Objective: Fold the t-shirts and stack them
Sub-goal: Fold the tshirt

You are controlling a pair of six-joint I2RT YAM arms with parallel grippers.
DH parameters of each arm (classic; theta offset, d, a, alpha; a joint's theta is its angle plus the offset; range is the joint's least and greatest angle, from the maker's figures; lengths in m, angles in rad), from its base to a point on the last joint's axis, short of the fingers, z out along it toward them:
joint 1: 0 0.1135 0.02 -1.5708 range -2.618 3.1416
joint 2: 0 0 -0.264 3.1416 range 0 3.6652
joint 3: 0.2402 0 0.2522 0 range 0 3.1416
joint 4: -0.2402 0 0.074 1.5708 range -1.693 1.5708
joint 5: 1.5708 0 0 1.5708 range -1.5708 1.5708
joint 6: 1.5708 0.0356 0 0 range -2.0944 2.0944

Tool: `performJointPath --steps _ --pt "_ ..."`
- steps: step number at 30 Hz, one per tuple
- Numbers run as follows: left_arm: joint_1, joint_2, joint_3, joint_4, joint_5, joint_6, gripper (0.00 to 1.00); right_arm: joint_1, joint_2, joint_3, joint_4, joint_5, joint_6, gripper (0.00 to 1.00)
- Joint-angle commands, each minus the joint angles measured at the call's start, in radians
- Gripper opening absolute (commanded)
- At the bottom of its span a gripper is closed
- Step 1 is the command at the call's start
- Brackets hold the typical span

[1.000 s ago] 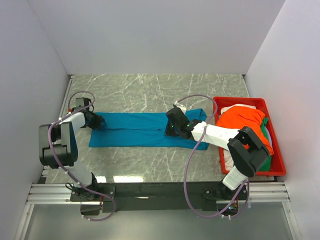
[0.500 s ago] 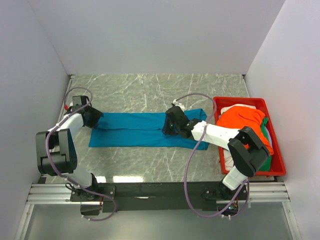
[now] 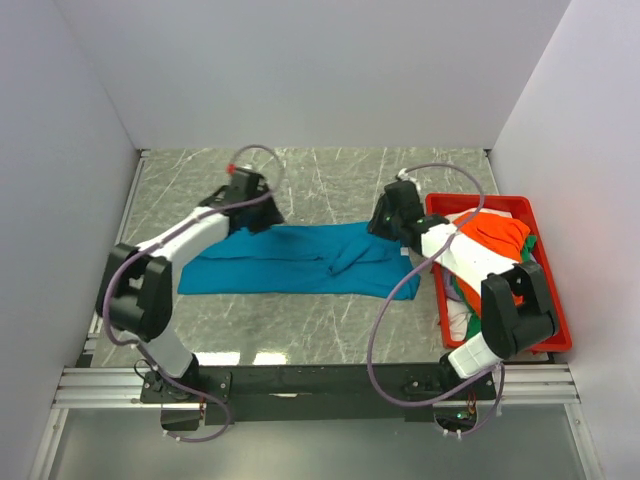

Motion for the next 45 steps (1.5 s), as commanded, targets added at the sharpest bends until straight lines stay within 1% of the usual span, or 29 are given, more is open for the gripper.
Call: performJointPath --steps 1,3,6,10,14,20,22,30,34,37,38,39,41,42,43,45 --pt "-0.124 0.063 0.066 -0.046 -0.043 0.091 0.52 -0.064 0.027 0.075 -0.037 -0.019 -0.088 0.38" --pt "-0.169 0.109 0.107 -0.058 -0.057 0.111 0.53 -0.088 0.062 0.098 -0.037 -0.037 -0.114 0.38" --pt "-0.267 0.170 0.158 -0.064 -0.055 0.134 0.55 -0.107 0.147 0.149 -0.039 -0.065 -0.138 0.39" --pt "-0.333 0.230 0.210 -0.073 -0.053 0.149 0.57 -0.107 0.196 0.181 -0.005 -0.121 -0.146 0.41" --pt "-0.385 0.270 0.245 -0.076 -0.047 0.162 0.57 -0.107 0.257 0.227 -0.006 -0.128 -0.154 0.42" --pt "-0.416 0.289 0.248 -0.082 -0.053 0.160 0.56 -0.107 0.293 0.238 0.011 -0.160 -0.149 0.42" --pt "-0.423 0.289 0.236 -0.083 -0.053 0.159 0.53 -0.105 0.307 0.242 0.015 -0.167 -0.148 0.42" --pt "-0.457 0.295 0.208 -0.073 -0.046 0.165 0.51 -0.096 0.325 0.235 0.026 -0.177 -0.142 0.43" --pt "-0.459 0.289 0.190 -0.072 -0.040 0.162 0.46 -0.088 0.314 0.216 0.034 -0.172 -0.135 0.41" --pt "-0.460 0.286 0.181 -0.078 -0.040 0.163 0.40 -0.088 0.300 0.201 0.035 -0.171 -0.129 0.33" --pt "-0.460 0.278 0.176 -0.076 -0.041 0.162 0.39 -0.087 0.290 0.192 0.038 -0.169 -0.128 0.29" --pt "-0.462 0.274 0.172 -0.075 -0.044 0.162 0.36 -0.088 0.284 0.186 0.038 -0.170 -0.126 0.26" --pt "-0.462 0.261 0.161 -0.076 -0.053 0.160 0.33 -0.088 0.268 0.172 0.043 -0.172 -0.122 0.21" --pt "-0.462 0.258 0.159 -0.079 -0.057 0.159 0.31 -0.087 0.262 0.169 0.043 -0.174 -0.120 0.15" --pt "-0.462 0.254 0.159 -0.081 -0.064 0.162 0.29 -0.087 0.258 0.164 0.044 -0.175 -0.119 0.13" --pt "-0.460 0.249 0.162 -0.090 -0.073 0.163 0.24 -0.087 0.239 0.152 0.043 -0.178 -0.116 0.04"
